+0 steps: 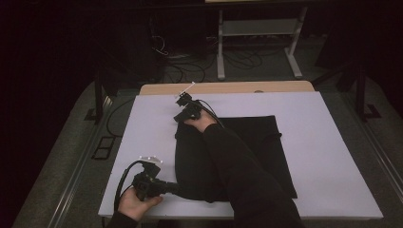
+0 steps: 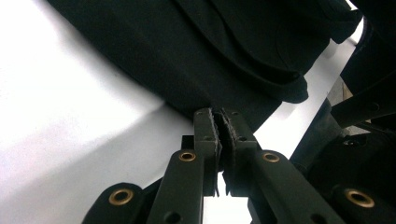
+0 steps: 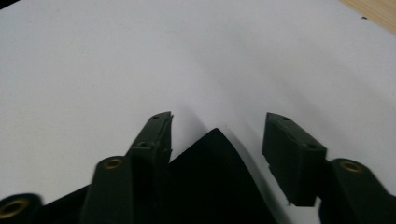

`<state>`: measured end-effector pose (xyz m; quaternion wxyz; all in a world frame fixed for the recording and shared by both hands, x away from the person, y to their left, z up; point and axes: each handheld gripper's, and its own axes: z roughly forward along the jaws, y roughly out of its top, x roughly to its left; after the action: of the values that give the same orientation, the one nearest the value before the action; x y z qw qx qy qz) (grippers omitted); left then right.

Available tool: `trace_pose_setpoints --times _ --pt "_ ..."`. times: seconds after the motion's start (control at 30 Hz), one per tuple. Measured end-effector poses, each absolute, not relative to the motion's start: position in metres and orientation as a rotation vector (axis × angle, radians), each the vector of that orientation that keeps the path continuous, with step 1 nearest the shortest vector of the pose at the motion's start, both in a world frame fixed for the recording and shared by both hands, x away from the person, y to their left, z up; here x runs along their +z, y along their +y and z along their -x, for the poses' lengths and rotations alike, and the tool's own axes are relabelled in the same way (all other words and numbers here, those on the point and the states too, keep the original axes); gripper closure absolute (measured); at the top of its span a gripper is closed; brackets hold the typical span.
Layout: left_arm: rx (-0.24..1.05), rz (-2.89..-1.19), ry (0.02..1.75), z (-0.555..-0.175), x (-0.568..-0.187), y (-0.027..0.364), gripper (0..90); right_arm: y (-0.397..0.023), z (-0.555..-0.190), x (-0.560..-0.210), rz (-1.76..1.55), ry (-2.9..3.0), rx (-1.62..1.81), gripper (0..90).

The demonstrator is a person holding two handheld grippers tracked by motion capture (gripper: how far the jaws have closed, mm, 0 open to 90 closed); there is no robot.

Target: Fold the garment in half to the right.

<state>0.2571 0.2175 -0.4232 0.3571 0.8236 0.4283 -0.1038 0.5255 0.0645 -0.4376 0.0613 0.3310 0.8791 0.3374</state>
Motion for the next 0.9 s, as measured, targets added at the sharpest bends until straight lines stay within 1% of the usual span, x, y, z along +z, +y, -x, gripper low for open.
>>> trace_pose_setpoints --times 0.17,0.23,0.27,0.3,0.43,0.57,0.9 --pt "-0.269 -2.123 1.104 -0.257 -0.423 0.218 84.2 0.064 -0.526 -0.439 -1.006 2.656 1.004 52.9" --pt "-0.268 -2.123 1.103 -0.257 -0.423 0.218 84.1 0.064 -0.527 -0.439 -1.006 2.65 0.991 54.9" --pt "-0.268 -2.122 1.103 -0.257 -0.423 0.218 84.1 0.064 -0.527 -0.439 -1.005 2.642 0.98 58.1" --pt "-0.27 -2.118 1.105 -0.257 -0.423 0.218 84.1 0.064 -0.527 -0.439 -1.014 2.641 0.979 58.9" --pt "-0.272 -2.112 1.108 -0.256 -0.423 0.219 84.1 0.064 -0.527 -0.44 -1.007 2.664 0.974 73.0" --pt "-0.271 -2.112 1.106 -0.256 -0.423 0.219 84.2 0.065 -0.526 -0.439 -0.989 2.673 0.981 84.2" --pt "-0.277 -2.093 1.099 -0.256 -0.422 0.219 84.2 0.06 -0.523 -0.427 -0.964 2.689 0.987 86.0"
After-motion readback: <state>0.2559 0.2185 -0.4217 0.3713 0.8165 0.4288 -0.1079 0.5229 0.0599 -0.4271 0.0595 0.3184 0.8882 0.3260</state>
